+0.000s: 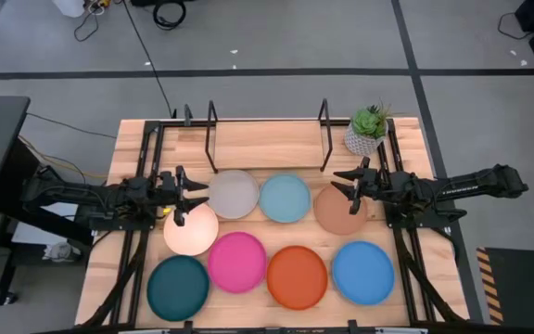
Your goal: Place and stack plates onto a shelf
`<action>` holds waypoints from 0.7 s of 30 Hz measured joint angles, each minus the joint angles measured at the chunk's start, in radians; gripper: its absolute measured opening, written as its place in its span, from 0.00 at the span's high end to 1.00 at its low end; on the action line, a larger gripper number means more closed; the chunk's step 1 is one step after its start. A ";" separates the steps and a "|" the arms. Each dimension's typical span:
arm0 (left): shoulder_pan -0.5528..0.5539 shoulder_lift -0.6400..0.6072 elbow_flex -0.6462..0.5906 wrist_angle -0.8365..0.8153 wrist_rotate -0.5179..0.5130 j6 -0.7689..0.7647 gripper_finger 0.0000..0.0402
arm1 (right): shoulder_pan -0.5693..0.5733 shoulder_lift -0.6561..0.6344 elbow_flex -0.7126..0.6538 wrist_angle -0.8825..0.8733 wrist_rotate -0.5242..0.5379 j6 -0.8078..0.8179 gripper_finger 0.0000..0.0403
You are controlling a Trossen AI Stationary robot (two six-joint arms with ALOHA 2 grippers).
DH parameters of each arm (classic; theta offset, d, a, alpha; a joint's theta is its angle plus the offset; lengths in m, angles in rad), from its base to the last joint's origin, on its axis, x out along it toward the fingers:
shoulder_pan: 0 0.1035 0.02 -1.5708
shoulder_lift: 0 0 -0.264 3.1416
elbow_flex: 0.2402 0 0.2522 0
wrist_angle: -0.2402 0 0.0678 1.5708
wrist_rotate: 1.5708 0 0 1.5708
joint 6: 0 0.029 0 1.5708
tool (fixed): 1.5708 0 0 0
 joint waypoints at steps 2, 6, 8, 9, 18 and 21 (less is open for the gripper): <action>0.000 0.000 0.000 0.000 0.000 0.000 0.52 | 0.000 0.000 0.000 0.000 0.000 0.000 0.61; 0.000 0.000 0.000 0.000 0.000 0.000 0.52 | 0.000 0.000 0.000 0.000 0.000 0.000 0.61; 0.000 0.000 0.000 0.000 0.000 0.000 0.52 | 0.000 0.000 0.000 0.000 0.000 0.000 0.61; 0.000 0.000 0.000 0.000 0.000 0.000 0.52 | 0.000 0.000 0.000 0.000 0.000 0.000 0.61; 0.000 0.001 0.000 0.025 0.000 -0.003 0.52 | 0.000 0.000 0.000 0.000 0.000 0.000 0.61; 0.000 0.000 0.000 0.127 0.000 -0.005 0.52 | 0.000 0.000 0.000 0.008 0.000 0.000 0.61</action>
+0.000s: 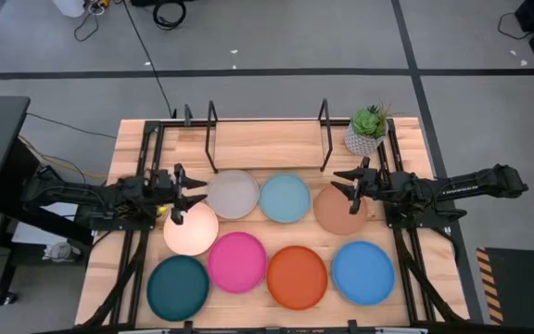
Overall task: Place and stack plates onto a shelf
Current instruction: Put the light blue plate on the shelf
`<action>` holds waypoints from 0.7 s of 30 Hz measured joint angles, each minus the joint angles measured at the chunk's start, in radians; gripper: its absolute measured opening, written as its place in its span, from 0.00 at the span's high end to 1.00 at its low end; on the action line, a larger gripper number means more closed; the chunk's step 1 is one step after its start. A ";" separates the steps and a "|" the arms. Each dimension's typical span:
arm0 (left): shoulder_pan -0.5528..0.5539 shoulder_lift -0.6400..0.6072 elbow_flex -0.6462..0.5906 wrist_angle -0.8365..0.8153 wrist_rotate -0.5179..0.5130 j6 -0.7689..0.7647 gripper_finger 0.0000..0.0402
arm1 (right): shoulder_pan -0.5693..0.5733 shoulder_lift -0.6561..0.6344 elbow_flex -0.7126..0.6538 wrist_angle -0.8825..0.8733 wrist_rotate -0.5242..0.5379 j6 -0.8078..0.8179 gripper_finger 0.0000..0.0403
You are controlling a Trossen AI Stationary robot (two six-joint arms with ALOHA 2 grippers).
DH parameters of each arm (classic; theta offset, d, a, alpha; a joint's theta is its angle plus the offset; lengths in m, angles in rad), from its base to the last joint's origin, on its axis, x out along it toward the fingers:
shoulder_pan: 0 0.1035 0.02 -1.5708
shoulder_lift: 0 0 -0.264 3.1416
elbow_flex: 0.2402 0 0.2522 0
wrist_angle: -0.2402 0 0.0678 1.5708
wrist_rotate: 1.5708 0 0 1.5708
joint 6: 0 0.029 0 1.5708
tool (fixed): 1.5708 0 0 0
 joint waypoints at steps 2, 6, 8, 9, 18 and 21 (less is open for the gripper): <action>0.000 0.000 0.000 0.057 0.000 -0.003 0.52 | 0.000 0.000 0.000 0.029 0.000 0.000 0.61; 0.000 0.000 0.000 0.130 0.000 -0.019 0.52 | 0.000 0.000 0.000 0.127 -0.001 0.000 0.61; 0.000 0.001 0.000 0.142 0.000 -0.051 0.52 | 0.000 -0.002 0.000 0.147 -0.028 0.028 0.61; 0.000 0.001 0.000 0.144 0.000 -0.056 0.52 | 0.000 -0.002 0.000 0.143 -0.054 0.045 0.61; 0.000 0.001 0.000 0.178 -0.025 -0.100 0.52 | 0.013 0.149 0.177 -0.083 -0.244 0.015 0.65; 0.000 0.001 0.000 0.178 -0.080 -0.101 0.52 | 0.031 0.254 0.245 -0.135 -0.253 -0.028 0.65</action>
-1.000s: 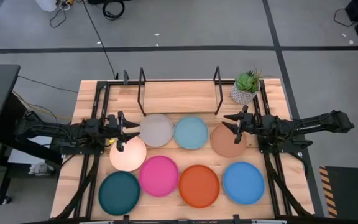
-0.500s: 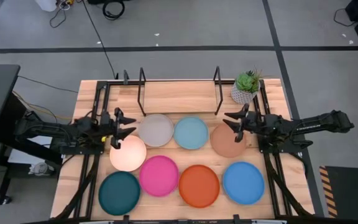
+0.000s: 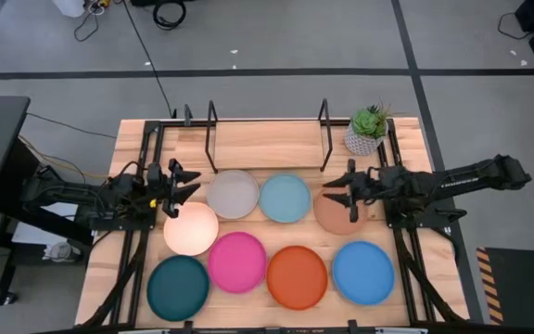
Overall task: Place and stack plates onto a shelf
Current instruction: Put the light blue plate on the shelf
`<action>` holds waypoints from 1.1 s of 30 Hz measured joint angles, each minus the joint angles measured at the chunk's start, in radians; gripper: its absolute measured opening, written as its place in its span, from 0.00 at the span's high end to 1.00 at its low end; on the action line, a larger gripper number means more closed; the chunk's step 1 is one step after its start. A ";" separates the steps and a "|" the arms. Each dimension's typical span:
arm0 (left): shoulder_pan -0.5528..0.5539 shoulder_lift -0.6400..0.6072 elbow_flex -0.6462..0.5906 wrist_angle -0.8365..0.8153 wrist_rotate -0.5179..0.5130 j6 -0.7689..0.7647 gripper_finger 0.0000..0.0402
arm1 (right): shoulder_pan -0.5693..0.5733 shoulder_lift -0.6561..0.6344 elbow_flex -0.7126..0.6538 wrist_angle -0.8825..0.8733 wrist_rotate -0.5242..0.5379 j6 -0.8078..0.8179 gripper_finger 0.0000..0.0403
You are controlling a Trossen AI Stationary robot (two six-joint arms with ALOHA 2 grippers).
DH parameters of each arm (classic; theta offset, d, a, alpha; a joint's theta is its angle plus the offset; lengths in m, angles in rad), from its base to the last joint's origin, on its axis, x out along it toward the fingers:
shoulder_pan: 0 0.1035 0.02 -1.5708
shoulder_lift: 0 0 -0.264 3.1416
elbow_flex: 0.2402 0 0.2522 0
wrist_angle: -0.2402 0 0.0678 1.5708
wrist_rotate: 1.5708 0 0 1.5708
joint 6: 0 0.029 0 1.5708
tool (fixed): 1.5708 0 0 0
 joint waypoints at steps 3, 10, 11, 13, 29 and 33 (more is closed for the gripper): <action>0.000 0.000 0.000 -0.001 -0.035 -0.012 0.52 | 0.024 0.112 0.054 -0.012 -0.009 -0.029 0.65; 0.000 0.000 0.000 -0.011 -0.045 -0.019 0.52 | 0.068 0.366 0.153 -0.025 -0.009 -0.127 0.65; 0.000 0.000 0.000 -0.010 -0.045 -0.017 0.52 | 0.072 0.403 0.166 -0.025 -0.009 -0.141 0.65; 0.000 0.000 0.000 -0.003 -0.045 -0.008 0.52 | 0.081 0.475 0.191 -0.026 -0.009 -0.176 0.65; 0.000 0.000 0.000 0.110 0.075 0.054 0.52 | 0.126 0.951 0.478 -0.315 0.089 -0.207 0.65; 0.000 0.003 0.000 0.102 0.092 0.041 0.52 | 0.124 1.006 0.514 -0.342 0.093 -0.217 0.66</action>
